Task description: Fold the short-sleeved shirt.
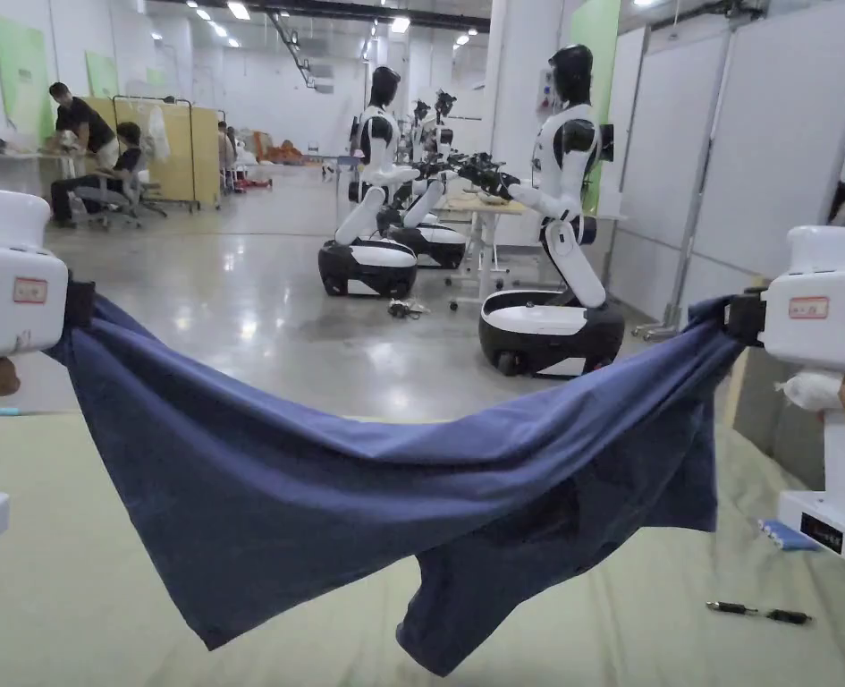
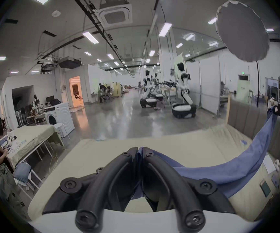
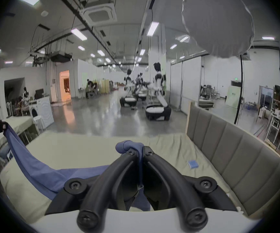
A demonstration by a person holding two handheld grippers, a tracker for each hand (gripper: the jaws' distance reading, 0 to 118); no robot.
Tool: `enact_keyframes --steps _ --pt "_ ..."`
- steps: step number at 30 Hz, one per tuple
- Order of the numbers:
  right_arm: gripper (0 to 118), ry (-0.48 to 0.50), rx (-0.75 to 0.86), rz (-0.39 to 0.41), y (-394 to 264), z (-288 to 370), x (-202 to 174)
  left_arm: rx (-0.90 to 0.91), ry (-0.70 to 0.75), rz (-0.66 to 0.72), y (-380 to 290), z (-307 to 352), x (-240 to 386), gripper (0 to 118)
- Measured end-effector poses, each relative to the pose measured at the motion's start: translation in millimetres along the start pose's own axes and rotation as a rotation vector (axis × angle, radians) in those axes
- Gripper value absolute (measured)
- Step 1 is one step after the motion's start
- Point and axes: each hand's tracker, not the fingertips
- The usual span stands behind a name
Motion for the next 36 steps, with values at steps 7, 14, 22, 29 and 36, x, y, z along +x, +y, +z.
enact_keyframes --steps 7,14,22,29,36 --pt "3 -0.01 0.051 -0.023 58.7 -41.5 -21.0 0.047 0.086 -0.053 55.1 -52.3 -3.7 7" --pt "3 0.023 -0.097 -0.048 -13.6 -117.4 -34.4 -0.03 0.114 -0.036 -23.5 -128.5 5.7 7" --pt "3 0.007 -0.139 -0.078 -76.9 -123.9 -25.5 -0.086 0.065 0.026 -93.5 -122.2 8.1 7" --pt "3 0.036 -0.196 -0.04 -137.7 -20.0 -10.6 -0.168 -0.036 0.011 -163.3 -1.9 -0.6 7" --pt "3 0.125 -0.428 -0.005 -289.6 77.1 7.0 -0.407 -0.075 0.036 -313.4 110.3 -22.6 7"
